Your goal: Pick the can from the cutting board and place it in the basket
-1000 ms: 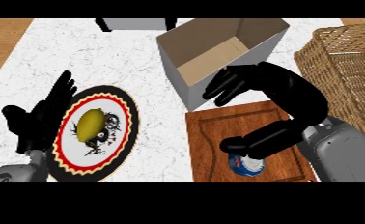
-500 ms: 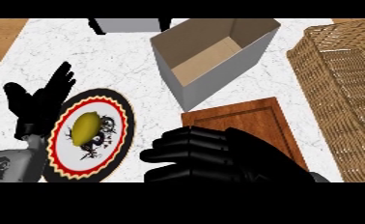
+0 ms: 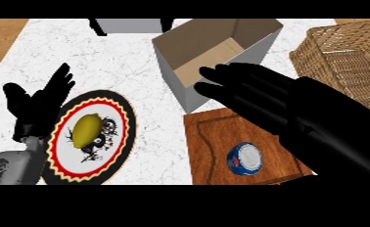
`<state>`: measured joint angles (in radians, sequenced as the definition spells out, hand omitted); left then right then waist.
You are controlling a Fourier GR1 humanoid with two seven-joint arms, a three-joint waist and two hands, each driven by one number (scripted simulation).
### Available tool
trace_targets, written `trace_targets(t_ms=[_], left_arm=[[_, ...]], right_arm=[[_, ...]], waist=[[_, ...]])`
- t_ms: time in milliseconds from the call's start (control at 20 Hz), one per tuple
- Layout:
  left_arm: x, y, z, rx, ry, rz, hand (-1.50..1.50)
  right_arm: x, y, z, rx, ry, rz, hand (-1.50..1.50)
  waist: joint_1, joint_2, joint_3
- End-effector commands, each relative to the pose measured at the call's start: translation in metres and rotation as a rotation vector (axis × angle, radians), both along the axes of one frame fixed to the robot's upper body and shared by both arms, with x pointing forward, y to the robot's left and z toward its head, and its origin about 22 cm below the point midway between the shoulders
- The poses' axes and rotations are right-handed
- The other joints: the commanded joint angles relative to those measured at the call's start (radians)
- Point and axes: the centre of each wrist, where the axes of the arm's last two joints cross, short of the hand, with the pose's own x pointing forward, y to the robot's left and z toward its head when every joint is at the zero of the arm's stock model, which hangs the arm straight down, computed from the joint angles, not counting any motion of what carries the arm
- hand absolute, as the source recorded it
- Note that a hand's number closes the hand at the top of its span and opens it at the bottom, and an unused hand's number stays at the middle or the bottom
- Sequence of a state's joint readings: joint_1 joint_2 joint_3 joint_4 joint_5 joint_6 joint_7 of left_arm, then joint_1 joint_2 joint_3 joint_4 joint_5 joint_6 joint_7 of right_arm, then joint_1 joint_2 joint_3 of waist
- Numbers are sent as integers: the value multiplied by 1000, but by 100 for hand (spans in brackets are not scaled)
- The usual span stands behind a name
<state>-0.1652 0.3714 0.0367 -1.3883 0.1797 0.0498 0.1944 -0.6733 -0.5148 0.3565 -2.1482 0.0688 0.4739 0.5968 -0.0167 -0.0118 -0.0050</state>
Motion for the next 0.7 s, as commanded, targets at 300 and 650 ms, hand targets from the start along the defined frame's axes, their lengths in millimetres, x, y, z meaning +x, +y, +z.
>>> trace_targets(t_ms=[300, 650], left_arm=[[5, -1, 10, 2, -19, -1, 0], [-3, 8, 2, -5, -16, 5, 0]], right_arm=[[31, -27, 70, -309, 199, 4, -150], [23, -80, 81, -233, 319, 70, -150]], waist=[[12, 5, 3], [5, 7, 5]])
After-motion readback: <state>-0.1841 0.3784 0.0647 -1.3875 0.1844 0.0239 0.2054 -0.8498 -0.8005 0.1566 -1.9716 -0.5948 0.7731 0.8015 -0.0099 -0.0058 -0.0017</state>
